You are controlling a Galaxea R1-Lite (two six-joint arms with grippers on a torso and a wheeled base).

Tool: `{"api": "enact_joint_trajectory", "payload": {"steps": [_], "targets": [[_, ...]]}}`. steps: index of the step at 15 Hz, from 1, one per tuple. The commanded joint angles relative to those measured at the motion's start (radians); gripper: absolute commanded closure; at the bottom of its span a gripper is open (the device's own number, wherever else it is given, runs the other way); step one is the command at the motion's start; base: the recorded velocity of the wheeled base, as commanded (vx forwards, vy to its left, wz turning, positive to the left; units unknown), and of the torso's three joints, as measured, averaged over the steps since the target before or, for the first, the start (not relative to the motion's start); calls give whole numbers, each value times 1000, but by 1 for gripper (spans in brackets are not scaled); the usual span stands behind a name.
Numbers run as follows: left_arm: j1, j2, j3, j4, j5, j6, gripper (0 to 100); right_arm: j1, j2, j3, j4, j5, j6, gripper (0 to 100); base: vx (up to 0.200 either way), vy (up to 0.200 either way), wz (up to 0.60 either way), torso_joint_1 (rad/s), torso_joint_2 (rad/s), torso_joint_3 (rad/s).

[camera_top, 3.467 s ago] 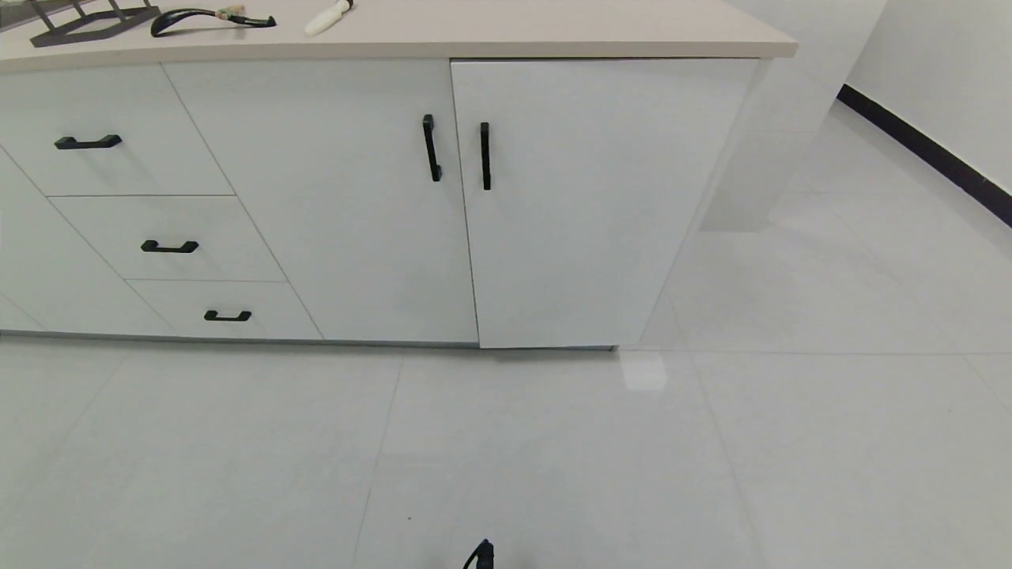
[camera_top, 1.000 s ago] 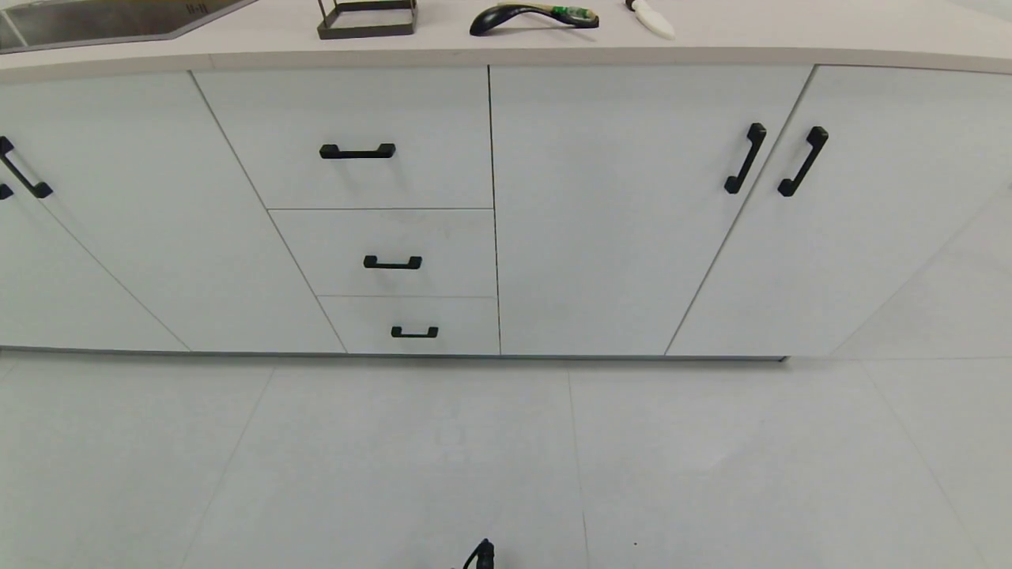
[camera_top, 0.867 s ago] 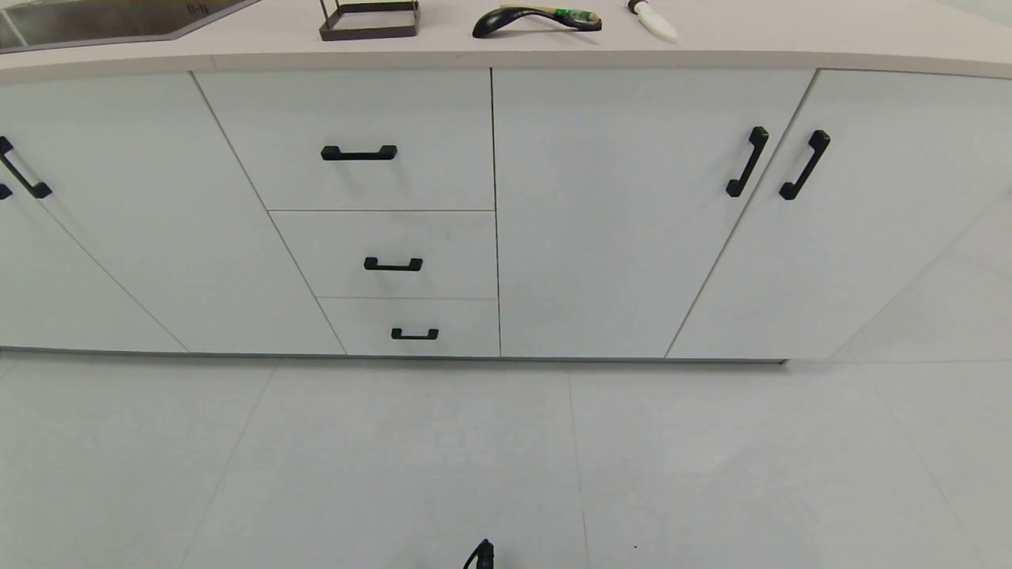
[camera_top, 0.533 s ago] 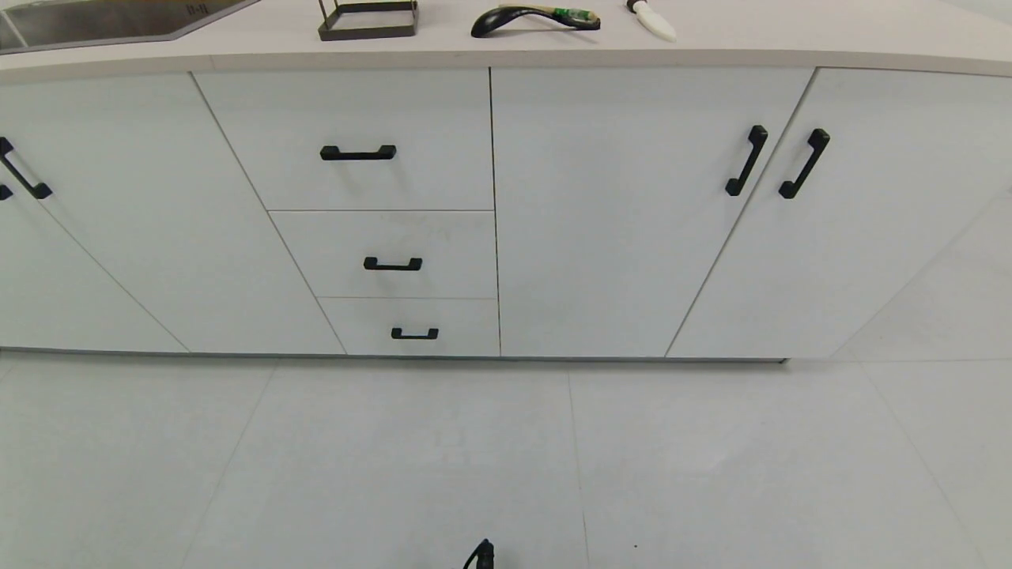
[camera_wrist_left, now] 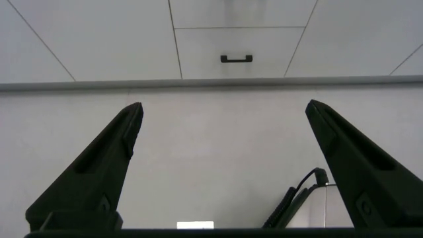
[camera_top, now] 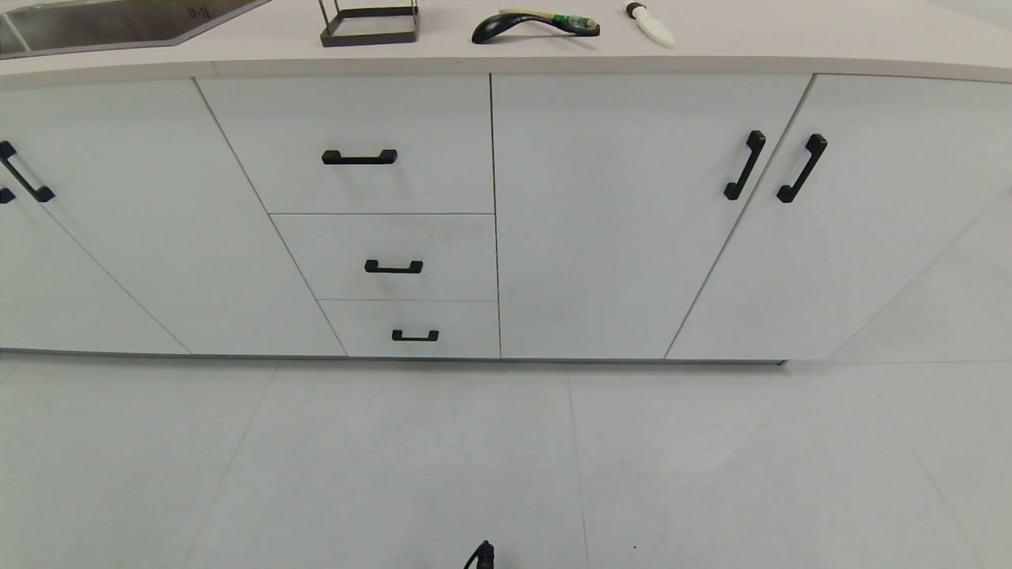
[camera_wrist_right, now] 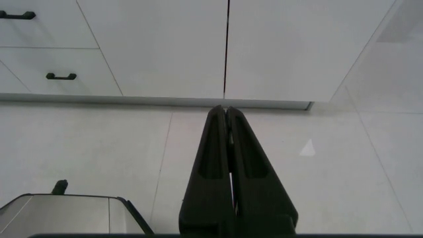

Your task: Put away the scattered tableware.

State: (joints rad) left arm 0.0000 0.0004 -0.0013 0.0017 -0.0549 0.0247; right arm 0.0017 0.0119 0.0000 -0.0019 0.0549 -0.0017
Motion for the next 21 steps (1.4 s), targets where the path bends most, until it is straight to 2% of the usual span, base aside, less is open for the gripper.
{"api": "enact_joint_trajectory", "payload": {"steps": [1,4,11,14,16,17,18,19,20,21], "targets": [[0,0,0,0,0,0,0,0,2,0,0,0,0,100,0,0,0,212,-71,-41],[2,32,0,1,9,-2,0,0,2,0,2,0,0,100,133,0,0,199,-71,-144],[2,9,0,0,10,0,0,0,2,0,2,0,-1,100,200,0,0,23,-112,-34],[0,0,0,0,9,-3,0,0,2,0,2,0,0,100,0,0,0,4,-108,-3],[2,0,1,-3,-3,14,0,0,2,0,2,0,0,100,0,0,0,-68,-29,22],[2,0,-23,-106,-5,3,0,0,2,0,2,0,0,100,0,0,0,-193,105,41],[8,13,-143,-295,-16,-9,0,0,2,0,0,0,0,100,0,0,0,-212,178,105],[17,76,-256,-295,-42,3,0,1,2,0,0,0,0,100,0,0,0,-237,256,115],[12,119,-315,-250,-100,29,0,0,2,0,0,0,0,100,0,0,0,-178,256,119],[5,148,-325,-201,-169,38,0,0,2,0,0,2,0,100,0,0,0,-100,246,41]]}}
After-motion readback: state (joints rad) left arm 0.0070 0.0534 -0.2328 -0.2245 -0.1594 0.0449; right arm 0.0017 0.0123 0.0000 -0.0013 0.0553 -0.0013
